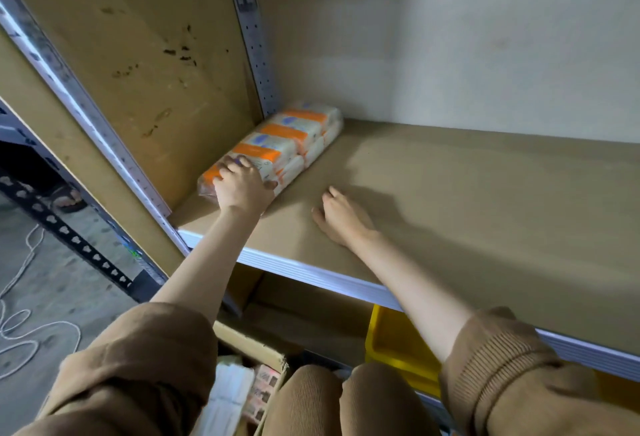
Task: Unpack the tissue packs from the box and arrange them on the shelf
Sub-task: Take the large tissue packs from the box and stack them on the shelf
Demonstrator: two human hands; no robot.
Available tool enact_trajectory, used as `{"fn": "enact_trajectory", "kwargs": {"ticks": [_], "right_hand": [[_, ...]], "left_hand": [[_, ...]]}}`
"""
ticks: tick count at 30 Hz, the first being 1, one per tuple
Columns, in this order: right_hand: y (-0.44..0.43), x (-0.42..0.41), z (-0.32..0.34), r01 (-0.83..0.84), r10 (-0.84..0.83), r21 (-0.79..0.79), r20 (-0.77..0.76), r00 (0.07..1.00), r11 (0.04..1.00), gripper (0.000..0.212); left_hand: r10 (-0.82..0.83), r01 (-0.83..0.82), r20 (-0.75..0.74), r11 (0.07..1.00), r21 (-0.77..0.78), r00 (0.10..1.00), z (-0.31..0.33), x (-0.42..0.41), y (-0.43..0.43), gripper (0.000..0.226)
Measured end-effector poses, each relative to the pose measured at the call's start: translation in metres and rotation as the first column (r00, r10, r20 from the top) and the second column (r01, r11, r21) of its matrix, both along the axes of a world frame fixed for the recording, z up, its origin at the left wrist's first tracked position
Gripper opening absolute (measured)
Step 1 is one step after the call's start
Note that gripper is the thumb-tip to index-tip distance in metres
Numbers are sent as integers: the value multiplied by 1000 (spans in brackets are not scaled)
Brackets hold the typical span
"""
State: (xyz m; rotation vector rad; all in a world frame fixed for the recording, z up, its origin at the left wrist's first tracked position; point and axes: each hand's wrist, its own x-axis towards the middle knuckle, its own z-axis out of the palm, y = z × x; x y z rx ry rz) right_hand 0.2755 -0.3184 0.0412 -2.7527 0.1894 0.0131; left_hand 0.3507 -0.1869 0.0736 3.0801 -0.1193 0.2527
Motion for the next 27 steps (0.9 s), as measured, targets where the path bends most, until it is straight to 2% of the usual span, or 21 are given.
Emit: {"fn": "enact_trajectory", "kwargs": {"ticks": [3, 7, 17, 24, 27], "right_hand": [[-1, 8, 1, -28, 28, -2, 9, 1000, 1000, 42], [-4, 15, 0, -38, 39, -12, 29, 999, 999, 38], [-5, 20, -8, -60, 62, -40, 44, 997, 997, 39], [-6, 23, -9, -46, 47, -13, 67, 997, 999, 43], [-6, 23, -9, -35, 35, -6, 81, 996, 999, 42]], "left_hand": [[84, -85, -18, 996, -34, 996, -1, 18, -6, 79], [97, -96, 2, 989, -111, 995, -5, 42, -3, 78], [135, -136, -10, 989, -58, 991, -7, 76, -7, 74], [96, -100, -113, 995, -25, 989, 6, 83, -1, 93], [61, -64, -113, 998, -26, 992, 6, 75, 6, 94]]}}
